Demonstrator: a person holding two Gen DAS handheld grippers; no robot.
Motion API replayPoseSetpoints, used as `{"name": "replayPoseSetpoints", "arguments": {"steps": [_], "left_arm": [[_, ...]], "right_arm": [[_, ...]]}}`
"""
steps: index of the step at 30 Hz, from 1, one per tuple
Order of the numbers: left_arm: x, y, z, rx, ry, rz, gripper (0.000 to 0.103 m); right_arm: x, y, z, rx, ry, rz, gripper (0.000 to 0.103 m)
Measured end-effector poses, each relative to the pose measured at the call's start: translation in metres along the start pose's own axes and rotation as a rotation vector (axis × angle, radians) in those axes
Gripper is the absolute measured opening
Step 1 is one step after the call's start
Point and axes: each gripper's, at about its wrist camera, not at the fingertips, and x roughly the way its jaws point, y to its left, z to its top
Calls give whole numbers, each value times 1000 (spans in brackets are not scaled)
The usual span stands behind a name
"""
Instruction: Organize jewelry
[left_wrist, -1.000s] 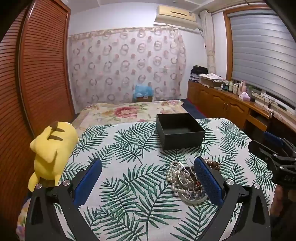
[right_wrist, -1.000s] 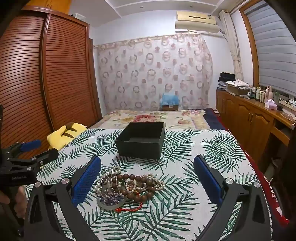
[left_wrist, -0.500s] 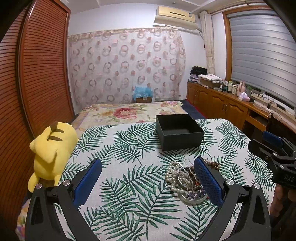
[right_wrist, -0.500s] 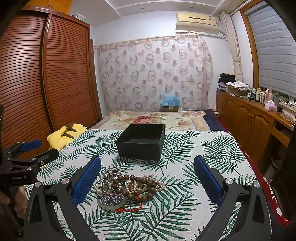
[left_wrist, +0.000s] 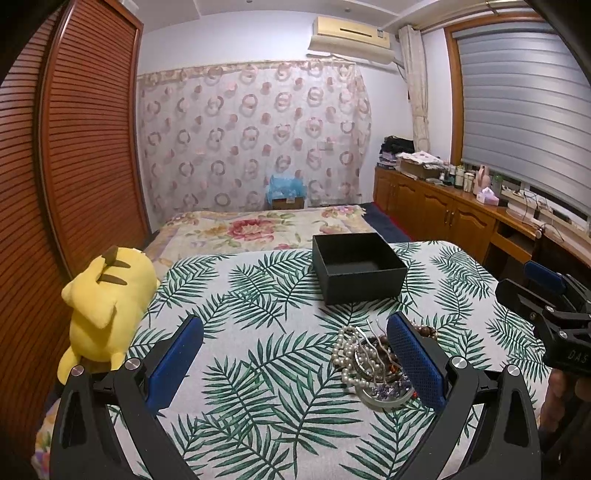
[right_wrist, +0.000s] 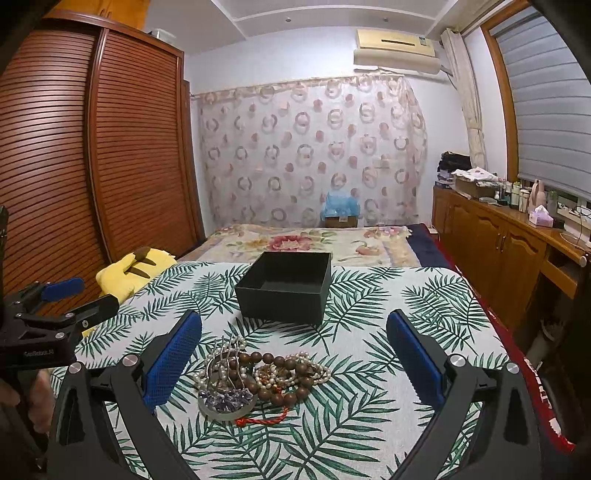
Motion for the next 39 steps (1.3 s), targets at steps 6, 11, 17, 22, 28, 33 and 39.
{"name": "replayPoseSetpoints", "arguments": {"steps": [6, 11, 17, 22, 28, 33, 39], "left_arm": [[0, 0, 0, -1, -1, -1, 97], [0, 0, 0, -1, 0, 0, 97], [0, -1, 0, 0, -1, -1, 97], [0, 0, 0, -1, 0, -1, 97], [0, 0, 1, -1, -1, 0, 97], [-4, 0, 2, -5, -11, -6, 97], [-6, 0, 1, -6, -19, -12, 97]], "right_arm": [[0, 0, 0, 1, 1, 0, 101], [0, 0, 0, 0, 1, 0, 101], [0, 0, 0, 0, 2, 0, 101], [0, 1, 0, 0, 1, -1, 101], [0, 0, 0, 0, 1, 0, 101], [-1, 1, 1, -6, -4, -2, 101], [-3, 3, 2, -9, -6, -2, 101]]}}
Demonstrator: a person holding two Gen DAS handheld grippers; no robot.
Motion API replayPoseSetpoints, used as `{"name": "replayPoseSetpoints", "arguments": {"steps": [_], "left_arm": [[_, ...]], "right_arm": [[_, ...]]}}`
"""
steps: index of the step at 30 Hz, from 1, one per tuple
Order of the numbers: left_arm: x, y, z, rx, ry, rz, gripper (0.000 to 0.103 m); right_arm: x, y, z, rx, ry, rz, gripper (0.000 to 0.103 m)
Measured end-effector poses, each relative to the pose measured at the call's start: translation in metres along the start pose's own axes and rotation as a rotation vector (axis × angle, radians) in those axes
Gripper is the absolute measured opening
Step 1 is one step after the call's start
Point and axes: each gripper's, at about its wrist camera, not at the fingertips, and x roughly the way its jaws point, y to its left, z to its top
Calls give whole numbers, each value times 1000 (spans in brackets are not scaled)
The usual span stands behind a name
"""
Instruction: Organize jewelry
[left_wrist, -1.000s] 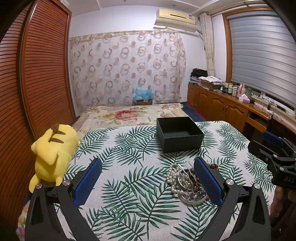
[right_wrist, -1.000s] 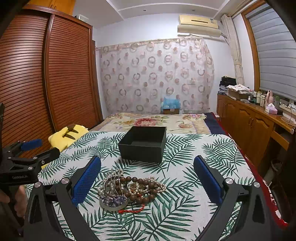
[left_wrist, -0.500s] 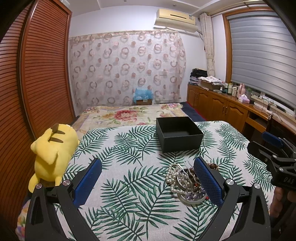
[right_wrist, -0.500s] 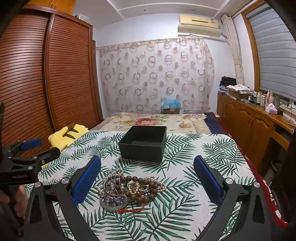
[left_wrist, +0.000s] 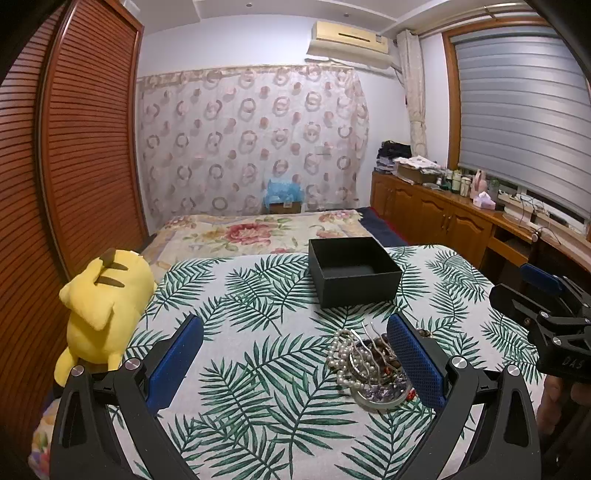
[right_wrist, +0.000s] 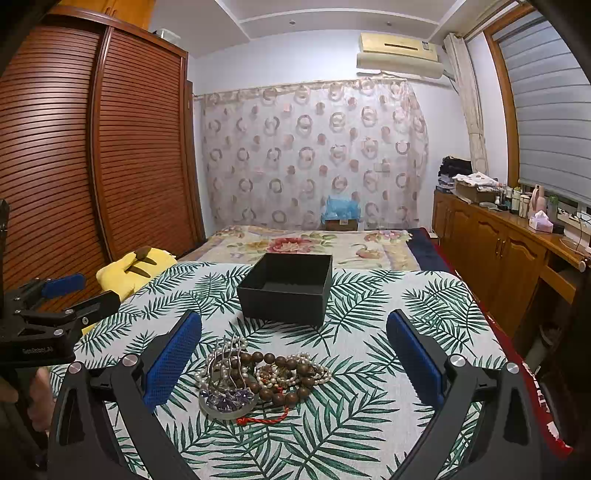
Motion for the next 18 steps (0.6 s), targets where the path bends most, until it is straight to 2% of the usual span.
{"name": "replayPoseSetpoints", "arguments": {"steps": [9, 18], "left_arm": [[2, -1, -2, -4, 9, -3, 97], [23, -1, -18, -6, 82, -53, 97]], "right_arm": [[0, 1, 0, -1, 3, 1, 101], [15, -11, -12, -1, 61, 25, 101]]}}
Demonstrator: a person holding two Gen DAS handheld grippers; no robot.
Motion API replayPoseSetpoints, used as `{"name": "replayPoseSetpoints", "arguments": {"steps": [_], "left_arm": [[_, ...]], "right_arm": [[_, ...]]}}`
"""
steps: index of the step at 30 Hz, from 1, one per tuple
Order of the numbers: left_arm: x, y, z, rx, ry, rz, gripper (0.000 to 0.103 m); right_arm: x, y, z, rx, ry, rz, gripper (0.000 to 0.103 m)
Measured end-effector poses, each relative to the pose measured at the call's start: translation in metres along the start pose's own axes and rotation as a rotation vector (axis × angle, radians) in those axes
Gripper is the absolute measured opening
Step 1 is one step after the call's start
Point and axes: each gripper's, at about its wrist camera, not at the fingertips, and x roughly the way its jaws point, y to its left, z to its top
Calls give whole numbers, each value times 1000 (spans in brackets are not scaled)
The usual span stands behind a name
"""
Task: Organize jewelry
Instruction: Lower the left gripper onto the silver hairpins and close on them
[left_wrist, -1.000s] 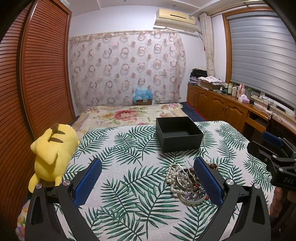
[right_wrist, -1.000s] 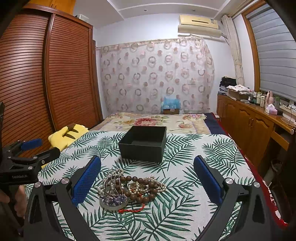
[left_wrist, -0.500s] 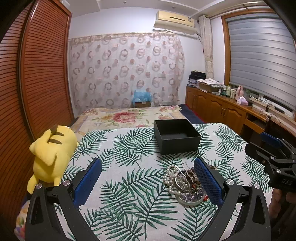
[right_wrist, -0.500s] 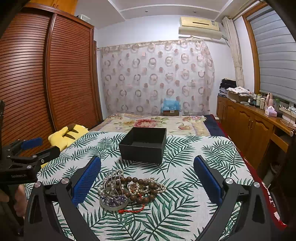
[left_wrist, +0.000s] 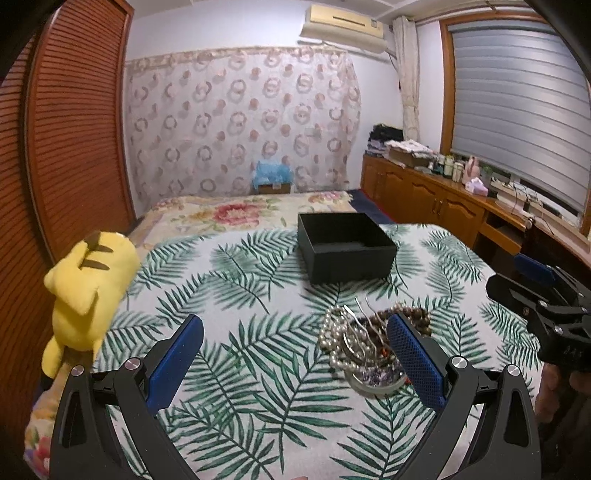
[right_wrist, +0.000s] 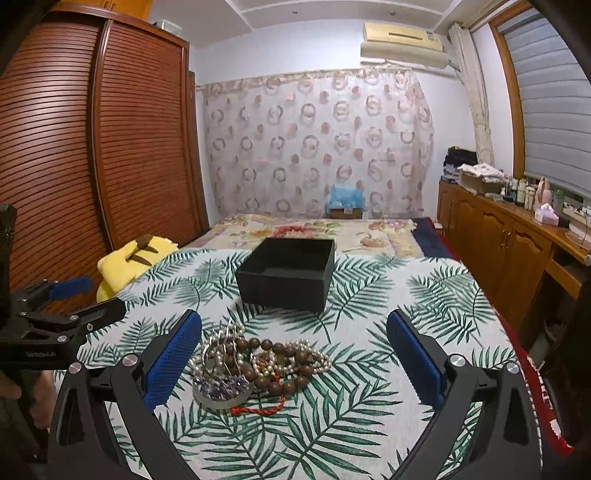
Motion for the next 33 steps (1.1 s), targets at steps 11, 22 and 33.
{"name": "replayPoseSetpoints", "arguments": {"steps": [11, 22, 33], "left_arm": [[33, -14, -15, 31, 119, -88, 96], [62, -40, -25, 95, 240, -187, 96], [92, -61, -26, 130, 299, -220, 96]], "right_arm": [[33, -25, -33, -36, 140, 4, 94], [54, -34, -53, -75, 239, 19, 91], [46, -57, -52, 16, 214, 1, 90]]}}
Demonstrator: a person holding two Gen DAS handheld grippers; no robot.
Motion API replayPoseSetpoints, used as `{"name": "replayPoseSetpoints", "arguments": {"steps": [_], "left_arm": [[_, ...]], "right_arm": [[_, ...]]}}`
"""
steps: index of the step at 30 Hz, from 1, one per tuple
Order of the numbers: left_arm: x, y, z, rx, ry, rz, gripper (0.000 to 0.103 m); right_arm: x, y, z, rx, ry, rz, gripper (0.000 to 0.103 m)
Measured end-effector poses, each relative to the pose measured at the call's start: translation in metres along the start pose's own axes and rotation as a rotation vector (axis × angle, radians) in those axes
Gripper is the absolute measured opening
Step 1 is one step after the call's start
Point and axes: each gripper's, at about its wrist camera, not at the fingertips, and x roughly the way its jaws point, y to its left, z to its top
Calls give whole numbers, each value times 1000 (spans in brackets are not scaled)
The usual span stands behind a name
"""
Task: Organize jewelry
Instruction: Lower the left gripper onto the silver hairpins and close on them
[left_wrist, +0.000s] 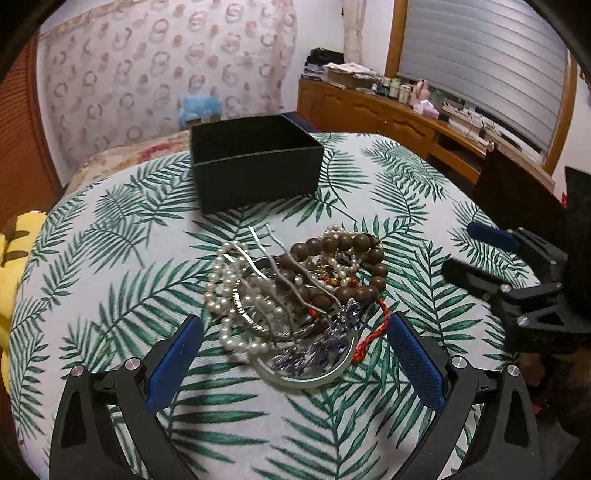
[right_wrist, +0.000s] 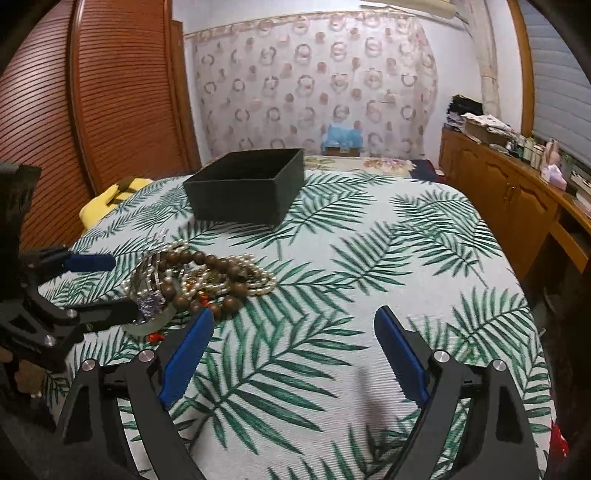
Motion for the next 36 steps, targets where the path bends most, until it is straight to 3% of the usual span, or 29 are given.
{"name": "replayPoseSetpoints", "arguments": {"steps": [5, 12, 16, 18, 20, 30, 36], "left_arm": [[13, -5, 0, 7, 19, 21, 95], [19, -6, -3, 13, 4, 65, 76], [14, -5, -8, 8, -22, 57, 72], [6, 0, -10, -15, -49, 50, 59], [-2, 5, -11, -42, -66, 30, 56], [-26, 18, -13, -75, -129, 9, 55], [-35, 27, -12, -97, -164, 3, 55]], "right_arm": [[-1, -9, -2, 48, -5, 25, 90], [-2, -6, -2, 43, -6, 20, 90], [0, -5, -2, 43, 2, 24, 90], [0, -3, -3, 31, 1, 19, 90], [-1, 0, -3, 22, -4, 10, 90], [0, 5, 1, -14, 17, 7, 90], [-1, 16, 14, -61, 19, 52, 90]]}}
